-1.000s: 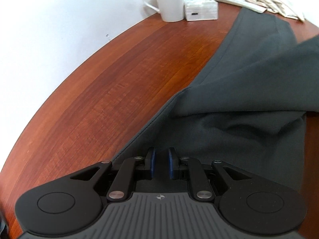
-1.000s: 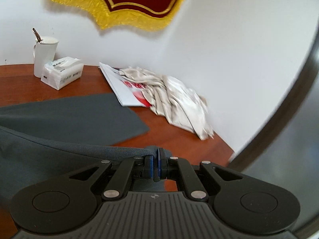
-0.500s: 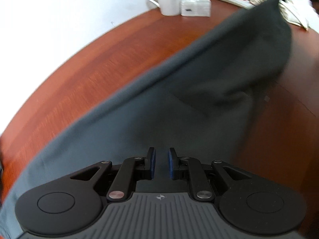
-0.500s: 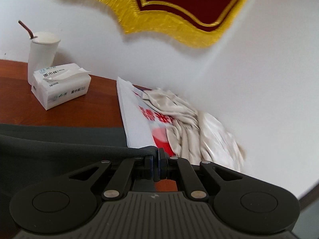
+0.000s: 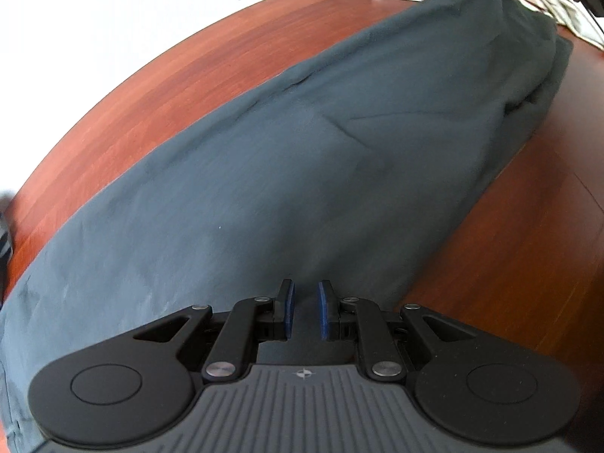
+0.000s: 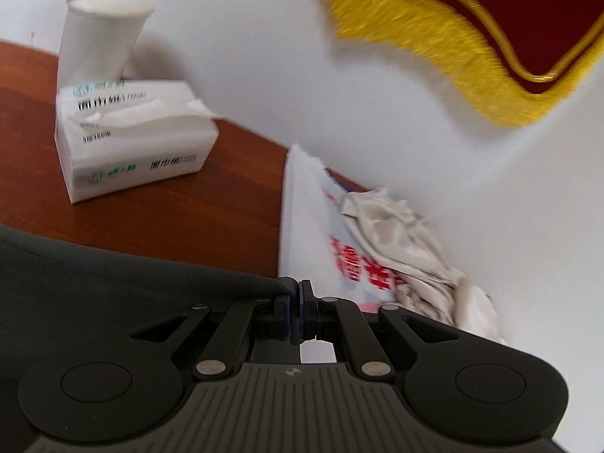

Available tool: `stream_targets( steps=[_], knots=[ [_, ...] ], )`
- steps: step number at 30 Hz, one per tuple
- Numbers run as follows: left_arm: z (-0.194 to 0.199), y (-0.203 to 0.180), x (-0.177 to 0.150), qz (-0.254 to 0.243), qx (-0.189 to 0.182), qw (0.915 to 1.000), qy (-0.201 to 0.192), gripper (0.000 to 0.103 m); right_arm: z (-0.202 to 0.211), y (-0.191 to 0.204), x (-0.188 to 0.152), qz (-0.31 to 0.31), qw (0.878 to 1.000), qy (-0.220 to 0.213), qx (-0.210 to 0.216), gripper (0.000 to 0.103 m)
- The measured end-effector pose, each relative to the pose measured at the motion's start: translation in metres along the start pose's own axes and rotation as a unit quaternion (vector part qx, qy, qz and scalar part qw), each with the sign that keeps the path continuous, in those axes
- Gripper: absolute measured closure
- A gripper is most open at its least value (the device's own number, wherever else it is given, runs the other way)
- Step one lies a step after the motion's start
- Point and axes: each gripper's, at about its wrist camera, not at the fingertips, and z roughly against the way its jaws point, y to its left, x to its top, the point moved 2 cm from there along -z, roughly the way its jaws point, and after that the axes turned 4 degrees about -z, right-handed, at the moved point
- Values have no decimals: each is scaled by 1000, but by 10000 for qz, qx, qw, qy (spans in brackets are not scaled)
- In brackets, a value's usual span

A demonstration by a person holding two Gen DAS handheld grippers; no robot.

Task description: Fold clothes

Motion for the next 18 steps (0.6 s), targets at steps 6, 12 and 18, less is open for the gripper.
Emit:
stream_targets(
  steps=[6, 12, 18],
  knots=[
    [7, 0, 1, 169, 67, 9998, 5, 89, -25, 11, 2, 231, 9991, 285, 218, 95],
    [11, -1, 4, 241, 66, 9997, -84, 88, -12, -8, -2, -116, 9981, 278, 529, 67],
    [15, 3, 6, 374, 114, 9991, -168, 79, 15, -41, -15, -709, 9936, 255, 837, 62]
  ],
)
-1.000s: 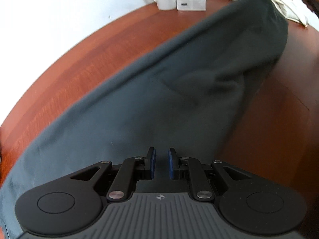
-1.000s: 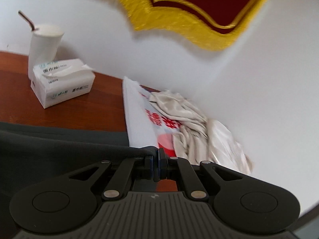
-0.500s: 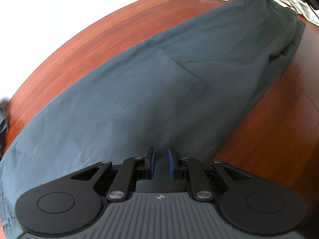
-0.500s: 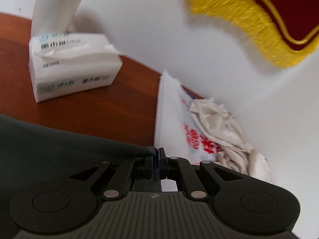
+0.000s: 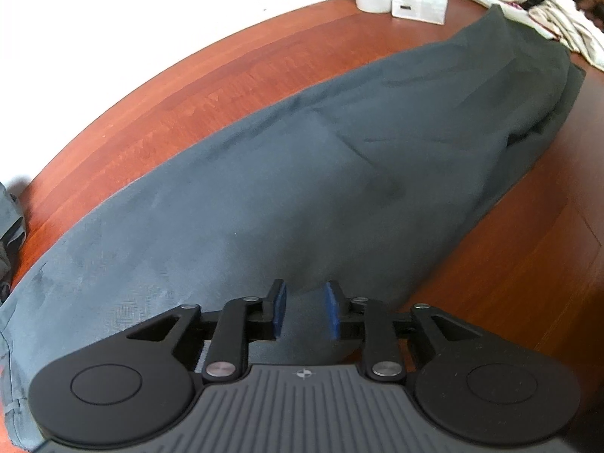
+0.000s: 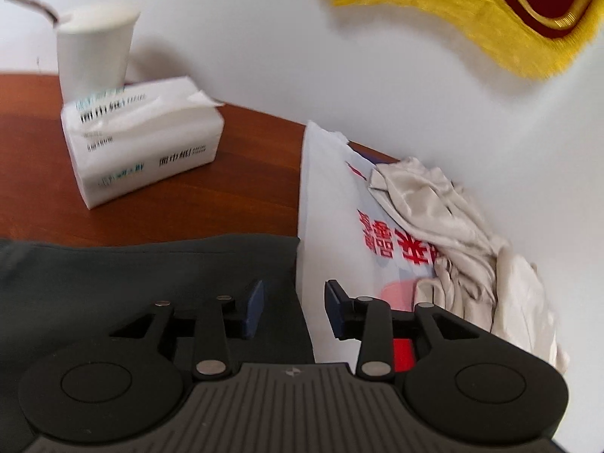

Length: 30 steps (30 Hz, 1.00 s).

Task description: Fold clothes

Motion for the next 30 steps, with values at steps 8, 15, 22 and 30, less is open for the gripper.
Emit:
stream_targets(
  steps=[8, 15, 22, 30],
  knots=[
    [8, 2, -1, 100, 53, 9999, -86, 74, 21, -24, -38, -256, 9992, 279, 143, 62],
    [2, 4, 0, 150, 217, 9996, 42, 73, 22, -36, -79, -608, 9974, 353, 155, 62],
    [-5, 10, -5, 258, 366, 9986, 270, 71, 13, -39, -98, -985, 9946, 228, 210, 46],
    [-1, 8, -14, 249, 464, 9976, 441, 70, -3, -51, -107, -1311, 9897, 136, 550, 47]
  ],
)
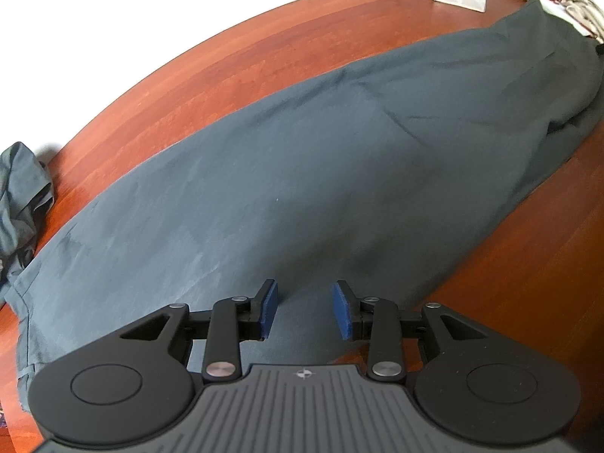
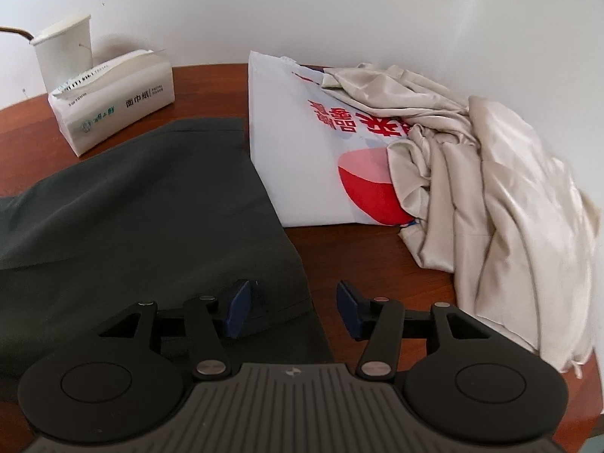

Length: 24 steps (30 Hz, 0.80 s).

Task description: Fold clothes

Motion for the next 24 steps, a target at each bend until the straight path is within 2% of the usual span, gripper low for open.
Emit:
stream_targets(
  steps=[2, 3, 4, 5, 7, 10, 13, 19, 21, 24],
  knots=[
    [1, -1, -1, -9, 8, 10000, 7, 70, -4, -2, 0, 11, 9999, 46, 110, 50],
    [2, -1, -2, -14, 11, 10000, 10, 70, -5, -2, 0, 17, 9999, 56, 140, 56],
    [2, -1, -2, -12, 13, 10000, 7, 70, -6, -2, 0, 24, 9998, 67, 183, 68],
    [3, -1, -2, -10, 15, 10000, 4, 70, -7, -2, 1, 29, 9998, 78, 204, 75],
    [4, 0, -4, 8, 17, 10000, -1, 70, -7, -3, 2, 36, 9997, 88, 211, 88],
    [5, 1, -4, 28, 32, 10000, -14, 70, -2, -7, 4, -55, 9998, 41, 204, 97],
    [6, 1, -6, 40, 38, 10000, -40, 70, 10, -14, 6, -152, 9997, -79, 178, 102],
    [11, 0, -11, -5, 5, 10000, -93, 70, 46, -20, 9, -158, 9995, -257, -60, 103],
    [12, -1, -14, -8, -14, 9999, -100, 70, 56, -25, 11, -205, 9994, -274, -92, 103],
    [13, -3, -18, -2, -14, 10000, -84, 70, 58, -33, 9, -127, 9999, -82, 30, 103]
  ],
)
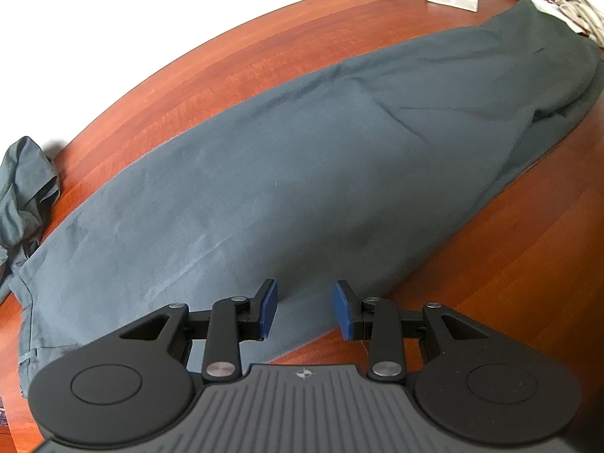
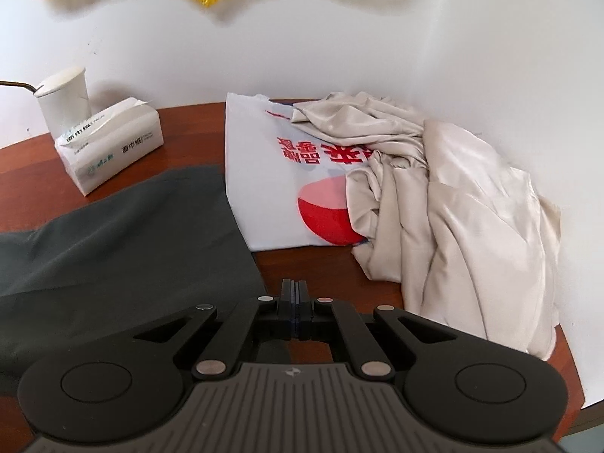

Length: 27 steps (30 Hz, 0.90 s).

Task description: Fold clothes

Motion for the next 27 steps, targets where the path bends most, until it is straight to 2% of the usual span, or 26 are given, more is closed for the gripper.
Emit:
stream_targets(
  steps=[3, 5, 7, 8, 18, 23, 27],
  knots=[
    [2, -1, -2, 24, 12, 10000, -3, 65, -5, 0, -4, 99, 9999, 95, 65, 102],
    [5, -1, -3, 45, 6, 10000, -29, 62, -8, 0, -5, 106, 9998, 118, 119, 94],
    [8, -2, -4, 57, 9, 10000, -55, 62, -12, 4, -7, 130, 9996, 117, 207, 68],
    [9, -3, -4, 64, 10, 10000, -59, 61, -13, 5, -7, 151, 9996, 116, 227, 65],
    [20, -9, -9, 32, -25, 10000, -16, 58, -59, 8, -1, 128, 9975, 429, 551, 63],
    [24, -8, -15, 100, -5, 9999, 34, 57, -69, 9, 0, 122, 9957, 468, 786, 62],
    [24, -4, -19, 160, 10, 9999, 53, 57, -72, 10, 0, 150, 9941, 531, 934, 66]
  ],
)
